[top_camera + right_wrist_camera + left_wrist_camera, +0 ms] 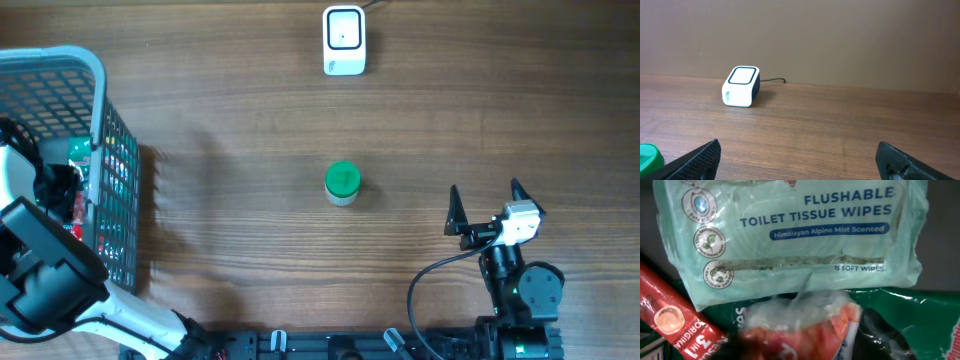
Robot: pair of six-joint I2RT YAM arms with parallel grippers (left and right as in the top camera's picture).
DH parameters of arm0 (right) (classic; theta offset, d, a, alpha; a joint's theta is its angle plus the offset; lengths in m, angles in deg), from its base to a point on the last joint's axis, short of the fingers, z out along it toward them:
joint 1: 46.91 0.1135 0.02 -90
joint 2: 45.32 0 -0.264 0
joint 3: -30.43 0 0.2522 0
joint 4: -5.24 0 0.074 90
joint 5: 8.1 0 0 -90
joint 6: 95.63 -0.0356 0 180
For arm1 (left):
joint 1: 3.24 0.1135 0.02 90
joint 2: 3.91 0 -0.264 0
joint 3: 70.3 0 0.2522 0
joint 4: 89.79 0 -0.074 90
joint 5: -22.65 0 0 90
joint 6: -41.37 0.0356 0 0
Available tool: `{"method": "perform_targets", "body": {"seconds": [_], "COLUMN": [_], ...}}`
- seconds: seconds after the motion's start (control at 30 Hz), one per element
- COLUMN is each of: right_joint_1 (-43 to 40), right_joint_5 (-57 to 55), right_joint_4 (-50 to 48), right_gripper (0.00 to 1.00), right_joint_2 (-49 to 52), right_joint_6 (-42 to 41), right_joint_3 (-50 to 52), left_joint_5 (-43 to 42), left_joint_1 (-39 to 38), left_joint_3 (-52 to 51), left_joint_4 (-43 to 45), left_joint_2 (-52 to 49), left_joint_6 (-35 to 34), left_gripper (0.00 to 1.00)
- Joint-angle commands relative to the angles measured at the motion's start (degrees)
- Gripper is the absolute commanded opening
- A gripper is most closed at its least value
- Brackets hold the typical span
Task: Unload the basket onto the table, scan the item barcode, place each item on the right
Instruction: 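Move the left gripper back into the basket and grasp a red snack pack, then carry the red snack pack out and place it beside the jar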
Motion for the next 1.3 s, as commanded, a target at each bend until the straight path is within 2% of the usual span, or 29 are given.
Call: {"method": "perform_targets", "body": {"seconds": [0.0, 0.23, 0.5, 0.8, 0.87, 1.03, 1.1, 1.27], "right_joint_1": [-0.02, -0.02, -0.02, -0.02, -0.02, -0.02, -0.02, -0.02], "right_joint_5": [-0.57, -0.57, -0.57, -0.57, -0.57, -0.57, -0.57, -0.57], "right_joint_4": [-0.15, -0.17, -0.17, -0.17, -0.17, -0.17, -0.17, -0.17], "right_gripper": [1.00, 1.00, 1.00, 1.00, 1.00, 1.00, 1.00, 0.99], "right_joint_2": [-0.20, -0.20, -0.20, -0.20, -0.20, -0.20, -0.20, -0.20], "right_joint_6": [-0.59, -0.59, -0.61, -0.59, -0.61, -0.59, -0.61, -0.59], "right_joint_3": [0.07, 0.07, 0.07, 0.07, 0.07, 0.07, 0.07, 0.07], "left_joint_5": [0.74, 0.94, 0.04, -12.44, -12.85, -12.83, -12.74, -11.65], "left_joint_1": [0.46, 0.42, 0.42, -1.01, -4.02, -17.40, -28.57, -45.05], "left_joint_3": [0.00, 7.41, 16.55, 17.73, 17.73, 17.70, 17.70, 17.25], "left_joint_4": [-1.42, -8.44, -18.12, -19.21, -19.17, -15.93, -13.86, -15.82], "left_joint_2": [-0.72, 1.95, 11.02, 29.29, 32.24, 34.75, 33.11, 26.49], "left_joint_6": [-0.07, -0.02, -0.02, 1.29, 1.29, 1.29, 4.04, 9.03], "left_gripper": [0.37, 0.37, 0.38, 0.39, 0.40, 0.41, 0.41, 0.41]}}
